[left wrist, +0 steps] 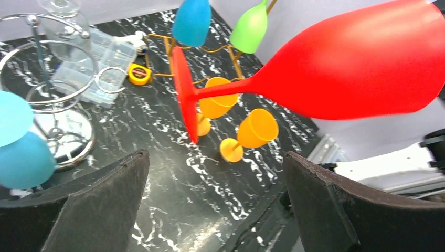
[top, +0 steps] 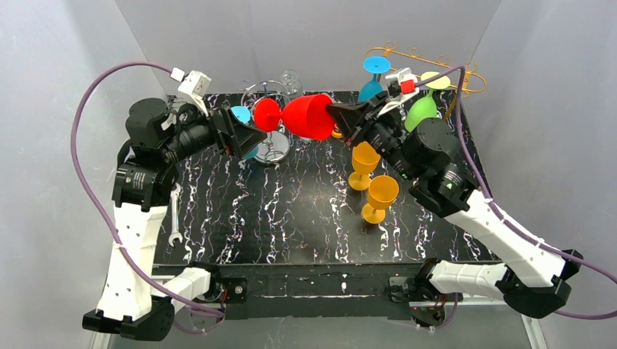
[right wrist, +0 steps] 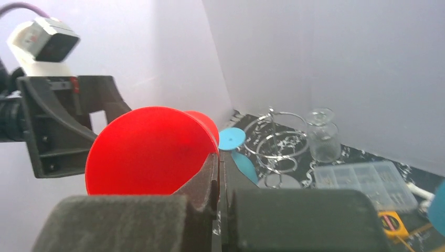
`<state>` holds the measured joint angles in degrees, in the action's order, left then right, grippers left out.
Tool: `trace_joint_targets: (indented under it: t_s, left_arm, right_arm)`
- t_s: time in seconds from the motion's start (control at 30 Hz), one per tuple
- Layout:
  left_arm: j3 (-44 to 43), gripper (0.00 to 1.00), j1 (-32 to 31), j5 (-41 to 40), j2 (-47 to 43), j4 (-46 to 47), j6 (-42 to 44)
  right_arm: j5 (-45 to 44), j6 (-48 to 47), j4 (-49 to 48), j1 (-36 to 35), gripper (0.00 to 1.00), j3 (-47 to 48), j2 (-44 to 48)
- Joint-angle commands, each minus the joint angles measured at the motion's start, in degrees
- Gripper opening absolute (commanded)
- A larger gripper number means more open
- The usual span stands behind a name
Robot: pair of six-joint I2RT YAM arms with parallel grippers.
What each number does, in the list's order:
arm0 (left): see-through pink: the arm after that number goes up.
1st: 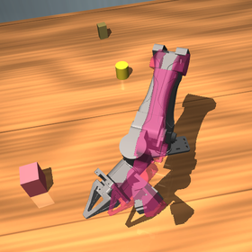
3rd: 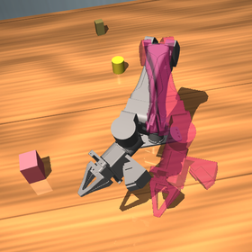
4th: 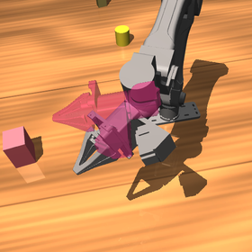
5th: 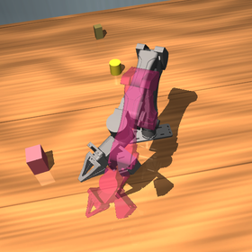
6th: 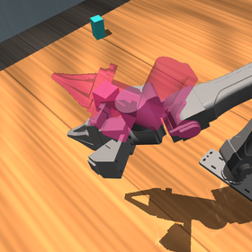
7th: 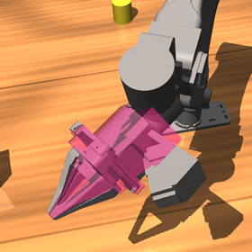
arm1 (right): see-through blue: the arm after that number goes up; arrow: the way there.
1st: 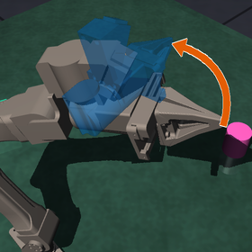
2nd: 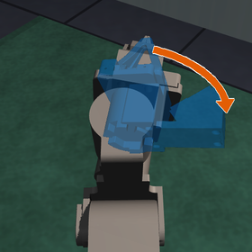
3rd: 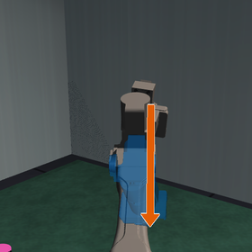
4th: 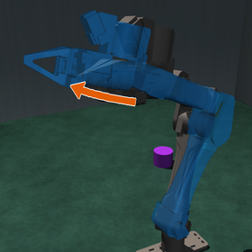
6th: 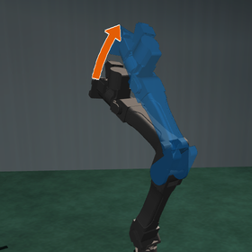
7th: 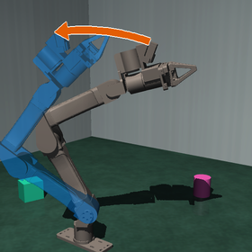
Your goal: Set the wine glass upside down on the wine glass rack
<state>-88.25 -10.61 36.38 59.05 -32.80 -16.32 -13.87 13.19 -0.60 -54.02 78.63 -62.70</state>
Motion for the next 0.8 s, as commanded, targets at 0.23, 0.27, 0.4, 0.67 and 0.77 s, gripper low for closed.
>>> trace_joint_targets:
  t_s: [0.23, 0.27, 0.4, 0.67, 0.77]
  left_arm:
    - [-3.29, 0.7, 0.8, 8.99, 5.04, 9.23, -16.98]
    - [-3.4, 0.63, 0.85, 8.79, 5.26, 9.54, -16.73]
    - [-4.72, 0.44, 0.86, 8.53, 6.21, 7.8, -14.48]
    - [-7.23, 0.0, 0.9, 5.84, 7.13, 7.17, -8.14]
    - [-7.65, 0.0, 0.89, 5.01, 6.86, 8.64, -2.33]
  right_arm:
    - [3.61, 1.71, -7.31, -0.82, 0.01, 3.87, -0.5]
    - [3.66, 1.86, -7.37, -0.87, 0.01, 3.97, -0.5]
    - [3.8, 2.36, -8.03, -0.96, 0.01, 3.58, -0.5]
    - [6.55, 5.07, -5.79, -1.18, 0.42, 4.53, -2.15]
    - [6.57, 5.29, 0.15, -1.26, 0.66, 5.96, -1.95]
